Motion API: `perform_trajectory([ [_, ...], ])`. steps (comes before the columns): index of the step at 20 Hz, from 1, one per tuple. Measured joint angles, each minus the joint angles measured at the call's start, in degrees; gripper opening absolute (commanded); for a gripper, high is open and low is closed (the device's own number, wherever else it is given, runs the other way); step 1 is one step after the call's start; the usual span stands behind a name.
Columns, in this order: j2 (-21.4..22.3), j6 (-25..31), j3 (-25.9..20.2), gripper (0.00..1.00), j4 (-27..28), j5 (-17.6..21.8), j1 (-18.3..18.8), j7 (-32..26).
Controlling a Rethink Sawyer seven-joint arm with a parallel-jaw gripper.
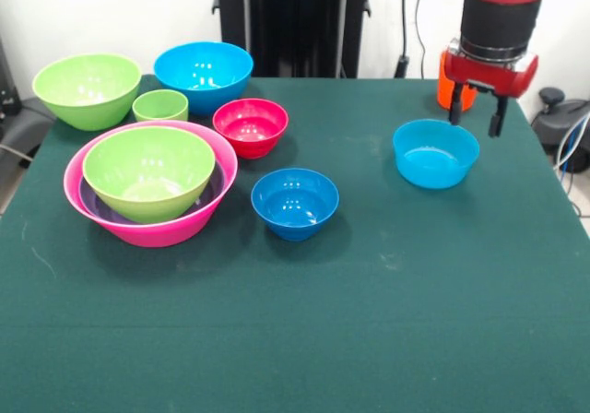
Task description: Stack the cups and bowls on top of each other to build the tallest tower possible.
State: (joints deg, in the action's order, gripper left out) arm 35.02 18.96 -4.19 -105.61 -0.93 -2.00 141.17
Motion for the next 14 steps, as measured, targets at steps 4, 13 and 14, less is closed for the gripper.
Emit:
perform_trajectory([
  [4,1.28,0.01,0.01,1.0,-0.03,-0.31,0.04,0.0],
  [13,2.23,0.01,0.0,1.0,-0.13,-0.72,0.05,0.0],
  [14,2.01,0.01,0.0,1.0,-0.13,-0.71,0.06,0.0],
])
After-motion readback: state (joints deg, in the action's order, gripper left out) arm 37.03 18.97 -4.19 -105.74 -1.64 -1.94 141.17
